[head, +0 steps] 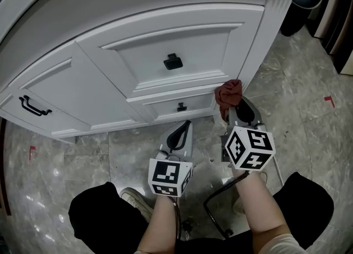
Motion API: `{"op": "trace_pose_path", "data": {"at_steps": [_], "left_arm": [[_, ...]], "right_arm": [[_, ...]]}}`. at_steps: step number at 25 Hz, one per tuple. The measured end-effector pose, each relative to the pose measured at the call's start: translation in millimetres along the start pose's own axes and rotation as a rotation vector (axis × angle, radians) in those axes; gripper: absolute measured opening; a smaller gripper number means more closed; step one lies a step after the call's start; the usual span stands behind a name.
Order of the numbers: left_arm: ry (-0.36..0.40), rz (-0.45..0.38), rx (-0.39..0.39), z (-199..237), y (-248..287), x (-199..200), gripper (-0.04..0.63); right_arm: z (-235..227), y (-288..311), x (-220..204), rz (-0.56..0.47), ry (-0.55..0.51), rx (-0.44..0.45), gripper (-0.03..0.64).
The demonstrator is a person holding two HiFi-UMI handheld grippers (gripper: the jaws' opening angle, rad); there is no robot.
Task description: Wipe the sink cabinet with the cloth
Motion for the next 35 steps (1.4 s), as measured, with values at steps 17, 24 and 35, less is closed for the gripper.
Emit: {"op": "trace_pose_path", "data": {"at_steps": [17,24,35], "left_arm": [[0.098,0.109,0.209,113,-78,-34,0.002],[0.033,0.092,0.221,132,-82,-39,0.002],[0.04,0.078,0.174,115,-64,-37,0.002]], "right_arm": [[205,47,-123,0.196,0.021,0.38,0.089],[221,58,-133,0.187,-0.017,0.417,0.089],[154,59,-135,0.226,0.076,0.235,0.087]]}}
Point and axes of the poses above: the fingertips, and each gripper's own axes: y forward along the fingers, z to its left, x out of its top, the point moved 2 cm from there along -y, backward along the fingers, and after that the axes turned 4 degrees about y, right-handed, at the moved point
